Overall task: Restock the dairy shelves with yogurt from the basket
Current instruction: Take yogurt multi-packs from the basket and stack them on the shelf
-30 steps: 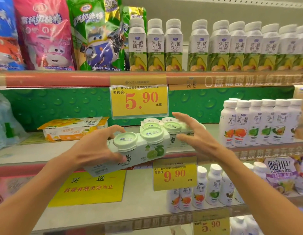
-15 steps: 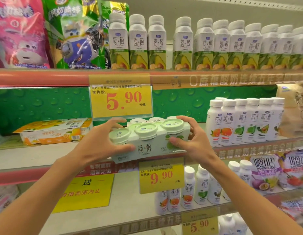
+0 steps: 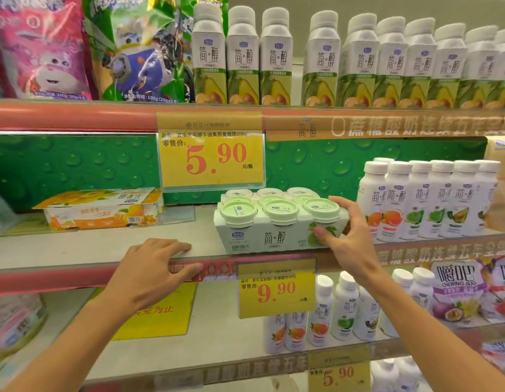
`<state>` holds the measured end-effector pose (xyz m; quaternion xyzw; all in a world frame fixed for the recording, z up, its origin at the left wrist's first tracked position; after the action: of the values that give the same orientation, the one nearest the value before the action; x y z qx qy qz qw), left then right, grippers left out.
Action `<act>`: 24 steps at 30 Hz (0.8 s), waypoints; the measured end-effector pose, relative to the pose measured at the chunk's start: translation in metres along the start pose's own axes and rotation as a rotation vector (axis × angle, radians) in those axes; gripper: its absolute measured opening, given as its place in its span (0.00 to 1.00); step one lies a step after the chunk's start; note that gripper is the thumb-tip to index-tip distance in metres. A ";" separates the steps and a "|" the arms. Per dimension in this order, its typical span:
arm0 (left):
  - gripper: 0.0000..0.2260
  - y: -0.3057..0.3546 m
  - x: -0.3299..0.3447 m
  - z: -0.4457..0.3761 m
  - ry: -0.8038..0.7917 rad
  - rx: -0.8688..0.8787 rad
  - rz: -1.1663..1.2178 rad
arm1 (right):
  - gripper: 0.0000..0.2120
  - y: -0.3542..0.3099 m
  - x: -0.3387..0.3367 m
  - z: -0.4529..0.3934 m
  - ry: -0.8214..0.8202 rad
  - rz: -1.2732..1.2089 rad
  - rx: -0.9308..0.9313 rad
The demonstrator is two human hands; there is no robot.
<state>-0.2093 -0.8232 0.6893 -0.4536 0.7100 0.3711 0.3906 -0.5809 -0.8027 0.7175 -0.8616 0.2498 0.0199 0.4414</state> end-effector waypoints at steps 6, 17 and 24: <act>0.48 0.005 -0.001 0.002 -0.013 -0.008 -0.013 | 0.31 0.002 0.007 -0.004 -0.037 0.098 0.007; 0.41 0.009 0.004 0.008 0.028 0.012 -0.123 | 0.30 0.007 0.011 -0.019 -0.166 0.258 0.073; 0.39 0.004 0.008 0.009 0.049 -0.005 -0.126 | 0.28 0.012 0.009 -0.018 -0.201 0.290 0.103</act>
<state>-0.2130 -0.8168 0.6795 -0.5072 0.6885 0.3362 0.3947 -0.5820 -0.8261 0.7174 -0.7865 0.3268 0.1565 0.5001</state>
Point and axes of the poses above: each hand's wrist, its own z-axis away from the middle knuckle, its own x-axis out of the palm, y = z × x, the point moved 8 cm from there along -z, towards the middle knuckle, and after that the axes turned 7 degrees about z, right-handed, at the moved point
